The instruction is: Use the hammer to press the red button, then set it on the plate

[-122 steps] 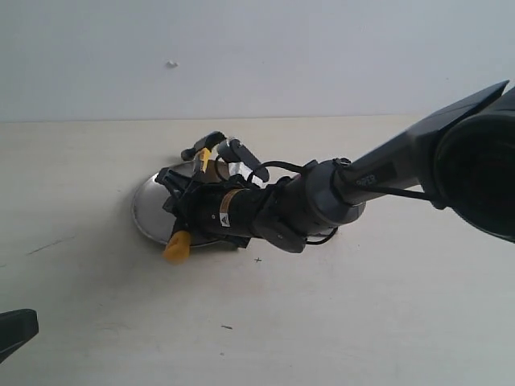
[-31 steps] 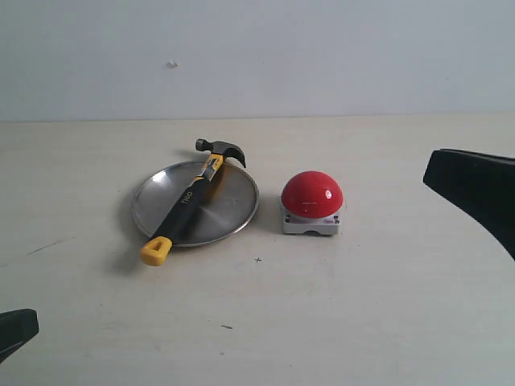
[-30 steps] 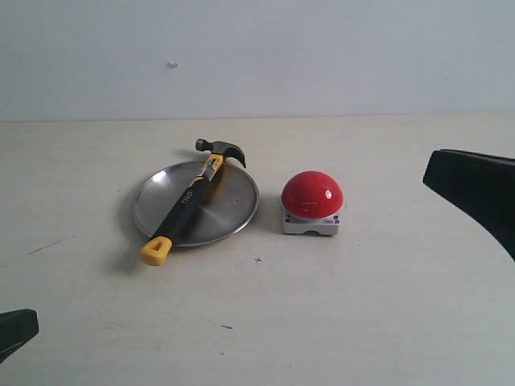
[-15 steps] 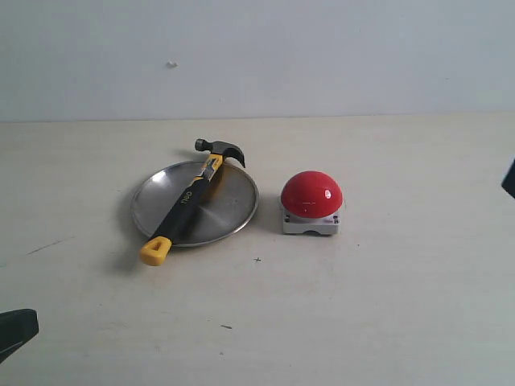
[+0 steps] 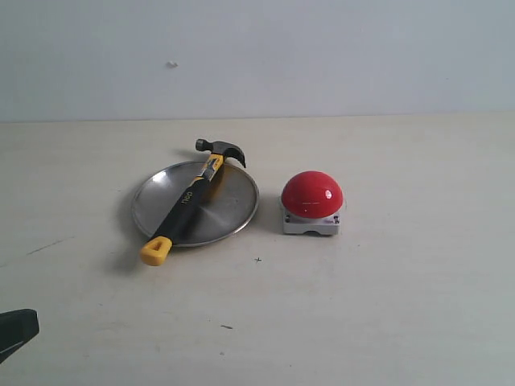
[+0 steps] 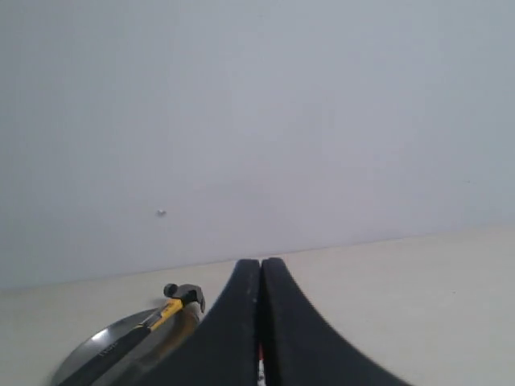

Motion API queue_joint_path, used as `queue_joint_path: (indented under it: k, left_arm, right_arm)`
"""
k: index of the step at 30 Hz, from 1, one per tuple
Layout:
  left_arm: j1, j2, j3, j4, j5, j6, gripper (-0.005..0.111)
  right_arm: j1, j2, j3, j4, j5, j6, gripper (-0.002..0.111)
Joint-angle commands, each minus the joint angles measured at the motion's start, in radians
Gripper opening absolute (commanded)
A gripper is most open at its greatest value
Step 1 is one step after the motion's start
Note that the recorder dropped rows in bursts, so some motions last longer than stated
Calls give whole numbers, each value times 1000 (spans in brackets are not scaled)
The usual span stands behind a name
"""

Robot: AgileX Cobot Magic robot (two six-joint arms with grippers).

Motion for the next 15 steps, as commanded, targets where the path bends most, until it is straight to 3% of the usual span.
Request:
queue_joint_path:
  k: [1,5,7,9,11,13,15]
  left_arm:
    - [3,-6,-3,-5,12,2,0]
    - [3,-6,-3,-5,12,2,0]
    - [3,-6,-3,-5,12,2,0]
    - [3,-6,-3,-5,12,2,0]
    - [3,-6,-3,-5,12,2,0]
    - [3,-6,-3,-5,12,2,0]
    - [3,-6,-3,-5,12,2,0]
  right_arm:
    - [-41,-7,10,-22,-27,-21,0]
    - [-41,-7,10,-3,-22,-21,0]
    - [-41,-7,10,131,19,-116,0]
    - [-41,-7,10,538,100,-441,0]
    - [-41,-7,10,995,157,-915,0]
    - [-41,-7,10,1238,157,-1233,0]
    - [-41,-7,10,1402,153,-1412,0]
